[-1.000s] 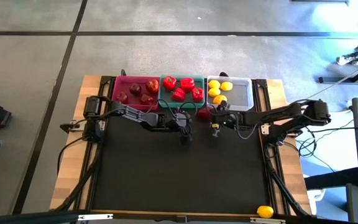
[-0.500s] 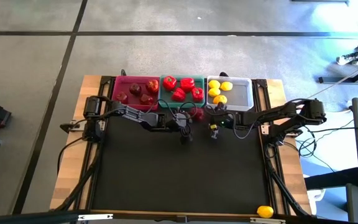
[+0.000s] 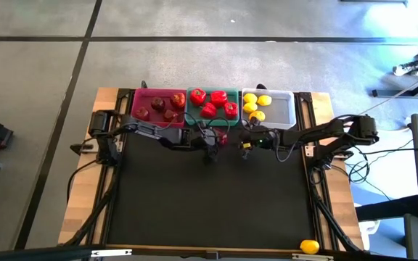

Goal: Sort produce into baskets
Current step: Put the apple into the pink bin

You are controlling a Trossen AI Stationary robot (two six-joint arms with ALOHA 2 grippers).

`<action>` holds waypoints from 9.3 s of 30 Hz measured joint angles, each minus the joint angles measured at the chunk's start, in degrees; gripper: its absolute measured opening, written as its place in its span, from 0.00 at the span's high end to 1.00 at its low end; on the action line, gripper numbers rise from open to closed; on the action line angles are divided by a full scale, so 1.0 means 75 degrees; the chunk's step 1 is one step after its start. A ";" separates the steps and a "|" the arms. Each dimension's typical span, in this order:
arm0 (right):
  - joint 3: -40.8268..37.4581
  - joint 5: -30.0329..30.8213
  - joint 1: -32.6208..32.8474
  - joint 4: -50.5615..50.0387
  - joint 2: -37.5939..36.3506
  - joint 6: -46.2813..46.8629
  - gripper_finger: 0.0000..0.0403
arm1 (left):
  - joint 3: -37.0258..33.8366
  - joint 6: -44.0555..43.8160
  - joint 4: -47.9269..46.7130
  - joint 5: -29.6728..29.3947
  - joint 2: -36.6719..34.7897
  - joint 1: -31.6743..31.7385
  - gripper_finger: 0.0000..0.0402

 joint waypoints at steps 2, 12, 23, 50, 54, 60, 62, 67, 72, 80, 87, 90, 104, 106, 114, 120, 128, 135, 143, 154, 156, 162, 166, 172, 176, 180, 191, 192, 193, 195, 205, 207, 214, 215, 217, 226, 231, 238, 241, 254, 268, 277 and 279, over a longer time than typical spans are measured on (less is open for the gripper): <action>0.0001 -0.0130 0.0000 0.0325 0.0138 0.0008 0.26 | -0.0051 0.0293 -0.0301 -0.0006 0.0000 0.0061 0.04; 0.0078 -0.0453 0.0000 0.2257 0.1001 0.0223 0.26 | -0.0083 0.1466 -0.0017 0.0383 0.0458 0.0223 0.04; 0.0375 -0.0056 -0.0005 0.1895 0.1819 0.0183 0.26 | -0.0086 0.1377 0.0173 0.0405 0.0790 0.0220 0.04; 0.0375 -0.0878 0.0014 0.0205 0.0650 0.0695 0.60 | -0.0057 0.0624 -0.0306 0.0031 0.0400 -0.0237 0.04; 0.0515 -0.1371 0.0012 -0.0889 -0.0023 0.0996 0.60 | -0.0027 0.0366 -0.0774 -0.0078 -0.0081 -0.0567 0.04; 0.1445 -0.1581 0.0250 -0.2919 -0.0407 0.0807 0.60 | -0.0019 -0.0222 -0.1923 0.0162 -0.1066 -0.1048 0.04; 0.1987 -0.1582 0.0408 -0.3487 -0.0391 0.0727 0.60 | -0.0019 -0.0263 -0.2465 0.0370 -0.1362 -0.1188 0.04; 0.3454 -0.1589 0.0723 -0.5244 -0.0198 0.0645 0.60 | -0.0245 -0.0557 -0.3032 0.0475 -0.2040 -0.1467 0.04; 0.4983 -0.1686 0.0764 -0.6940 0.0221 0.1195 0.60 | -0.1100 -0.0921 -0.2743 0.0393 -0.2730 -0.1663 0.04; 0.6979 -0.1935 0.0755 -0.9512 0.1440 0.1393 0.59 | -0.2243 -0.1613 -0.1455 0.0331 -0.3191 -0.1798 0.04; 0.7561 -0.2357 0.0755 -1.0714 0.2201 0.1393 0.59 | -0.2557 -0.1710 -0.1000 0.0329 -0.3200 -0.1801 0.04; 0.7561 -0.2635 0.0757 -1.0769 0.2379 0.1386 0.59 | -0.2566 -0.1705 -0.0975 0.0329 -0.3206 -0.1800 0.04; 0.7532 -0.2990 0.0770 -1.0487 0.2998 0.1146 0.59 | -0.2566 -0.1705 -0.0979 0.0332 -0.3203 -0.1811 0.04; 0.7523 -0.2990 0.0769 -1.0476 0.3068 0.1077 0.59 | -0.2566 -0.1709 -0.0990 0.0331 -0.3203 -0.1811 0.04; 0.7526 -0.3132 0.0769 -1.0294 0.3120 0.1109 0.59 | -0.2569 -0.1710 -0.0939 0.0332 -0.3200 -0.1817 0.04; 0.7319 -0.3431 0.0769 -1.0002 0.3117 0.1365 0.59 | -0.2568 -0.1588 -0.0771 0.0332 -0.3200 -0.1817 0.04; 0.7238 -0.3932 0.0752 -1.1890 0.3127 0.2097 0.59 | -0.2569 -0.1620 -0.0757 0.0332 -0.3200 -0.1817 0.04; 0.6557 -0.4215 0.0752 -1.2077 0.3245 0.2112 0.59 | -0.2569 -0.1626 -0.0698 0.0332 -0.3200 -0.1817 0.04; 0.6433 -0.4209 0.0752 -1.1919 0.3242 0.1936 0.59 | -0.2569 -0.1555 -0.0623 0.0332 -0.3200 -0.1817 0.04; 0.6433 -0.4124 0.0755 -1.1663 0.3236 0.1612 0.45 | -0.2569 -0.1513 -0.0617 0.0332 -0.3200 -0.1817 0.04; 0.6433 -0.4124 0.0755 -1.1648 0.3236 0.1609 0.39 | -0.2569 -0.1498 -0.0614 0.0332 -0.3200 -0.1817 0.04; 0.6448 -0.3977 0.0752 -1.1703 0.3236 0.1595 0.26 | -0.2569 -0.1498 -0.0609 0.0332 -0.3200 -0.1817 0.04; 0.6669 -0.3868 0.0752 -1.1760 0.3239 0.1591 0.24 | -0.2569 -0.1504 -0.0609 0.0332 -0.3200 -0.1817 0.04; 0.7028 -0.3768 0.0752 -1.2071 0.3233 0.1411 0.25 | -0.2568 -0.1591 -0.0606 0.0332 -0.3200 -0.1817 0.04; 0.7190 -0.3573 0.0752 -1.2230 0.3233 0.1381 0.26 | -0.2569 -0.1705 -0.0607 0.0335 -0.3200 -0.1818 0.04; 0.7516 -0.3298 0.0752 -1.2679 0.3233 0.1344 0.26 | -0.2569 -0.1764 -0.0596 0.0335 -0.3200 -0.1817 0.04; 0.7666 -0.2494 0.0943 -1.3515 0.2038 0.1411 0.26 | -0.2566 -0.2041 0.0570 0.0400 -0.3126 -0.1798 0.04; 0.7482 -0.2412 0.1004 -1.3418 0.1749 0.1455 0.26 | -0.2566 -0.2043 0.0811 0.0422 -0.3069 -0.1800 0.04; 0.7250 -0.2367 0.1041 -1.3305 0.1441 0.1540 0.26 | -0.2566 -0.2043 0.1099 0.0452 -0.3021 -0.1800 0.04; 0.6690 -0.2208 0.1179 -1.2877 0.0801 0.1797 0.26 | -0.2566 -0.1993 0.1671 0.0522 -0.2876 -0.1791 0.04; 0.3820 -0.1662 0.1853 -1.1697 -0.2108 0.3772 0.26 | -0.1517 -0.1144 0.2967 0.0650 -0.1426 -0.1526 0.04; 0.3428 -0.1579 0.1963 -1.1722 -0.2470 0.4137 0.26 | -0.1131 -0.1157 0.3046 0.0726 -0.1013 -0.1411 0.04; 0.2887 -0.1581 0.2143 -1.1820 -0.3126 0.4809 0.26 | 0.0272 -0.1014 0.3150 0.1699 0.0297 -0.1007 0.04; 0.2881 -0.1570 0.2165 -1.1825 -0.3146 0.4811 0.26 | 0.0435 -0.1015 0.3261 0.1711 0.0503 -0.0958 0.04; 0.2881 -0.1557 0.2159 -1.1812 -0.3184 0.4811 0.26 | 0.0824 -0.1038 0.3419 0.1806 0.0914 -0.0867 0.04; 0.2881 -0.1425 0.2159 -1.1765 -0.3184 0.4788 0.26 | 0.2064 -0.0889 0.3413 0.2085 0.2226 -0.0698 0.04; 0.2881 -0.1233 0.2157 -1.1753 -0.3182 0.4788 0.26 | 0.2193 -0.0898 0.3397 0.2118 0.2501 -0.0682 0.04; 0.2881 -0.1193 0.2157 -1.1742 -0.3181 0.4786 0.26 | 0.2199 -0.0566 0.3345 0.2095 0.2489 -0.0693 0.04; 0.2881 -0.1143 0.2157 -1.1743 -0.3181 0.4794 0.26 | 0.2199 -0.0457 0.3339 0.2065 0.2489 -0.0681 0.04; 0.2878 -0.1088 0.2151 -1.1683 -0.3172 0.4803 0.26 | 0.2202 -0.0356 0.3935 0.2136 0.3020 -0.0748 0.04; 0.2878 -0.0971 0.2151 -1.1388 -0.3170 0.4736 0.26 | 0.2202 -0.0231 0.4027 0.2111 0.3118 -0.0747 0.30; 0.2878 -0.0514 0.2159 -1.1306 -0.3167 0.4472 0.26 | 0.2196 -0.0580 0.3346 0.2164 0.2605 -0.0754 0.30; 0.2878 -0.0492 0.2157 -1.1297 -0.3166 0.4462 0.26 | 0.2197 -0.0567 0.2837 0.2068 0.2329 -0.0775 0.29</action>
